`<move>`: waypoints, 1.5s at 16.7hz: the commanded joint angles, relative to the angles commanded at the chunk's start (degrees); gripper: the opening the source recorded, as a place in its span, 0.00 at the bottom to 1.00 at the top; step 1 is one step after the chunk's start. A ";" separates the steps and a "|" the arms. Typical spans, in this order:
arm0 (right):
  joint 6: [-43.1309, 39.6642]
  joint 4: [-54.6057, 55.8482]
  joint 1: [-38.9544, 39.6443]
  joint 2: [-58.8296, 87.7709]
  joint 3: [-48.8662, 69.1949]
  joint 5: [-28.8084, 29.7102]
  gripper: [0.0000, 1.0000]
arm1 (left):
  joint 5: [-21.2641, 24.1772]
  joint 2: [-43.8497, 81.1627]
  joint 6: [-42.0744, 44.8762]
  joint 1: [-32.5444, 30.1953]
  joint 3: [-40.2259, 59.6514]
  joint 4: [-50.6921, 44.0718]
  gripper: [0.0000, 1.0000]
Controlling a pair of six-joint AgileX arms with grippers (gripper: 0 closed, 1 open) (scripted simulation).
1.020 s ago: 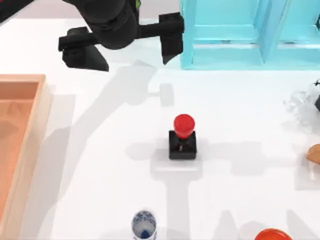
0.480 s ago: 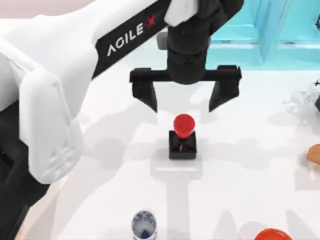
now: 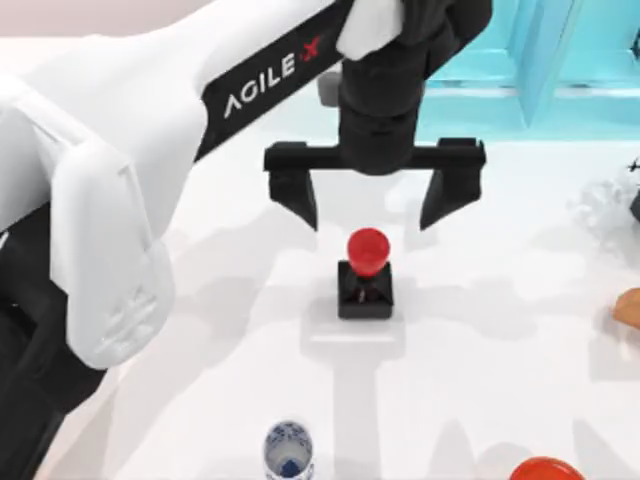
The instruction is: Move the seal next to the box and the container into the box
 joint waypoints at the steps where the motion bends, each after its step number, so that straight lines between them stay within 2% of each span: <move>1: 0.00 0.00 0.00 0.00 0.00 0.00 1.00 | 0.00 -0.12 0.03 -0.01 -1.31 1.22 1.00; 8: 0.00 0.00 0.00 0.00 0.00 0.00 1.00 | -0.01 -1.03 -0.03 -0.04 -17.10 16.02 1.00; 14: 0.00 0.00 0.00 0.00 0.00 0.00 1.00 | -0.01 -1.11 -0.06 -0.07 -19.33 18.18 1.00; 25: 0.00 0.00 0.00 0.00 0.00 0.00 1.00 | -0.01 -1.11 -0.06 -0.07 -19.33 18.18 0.17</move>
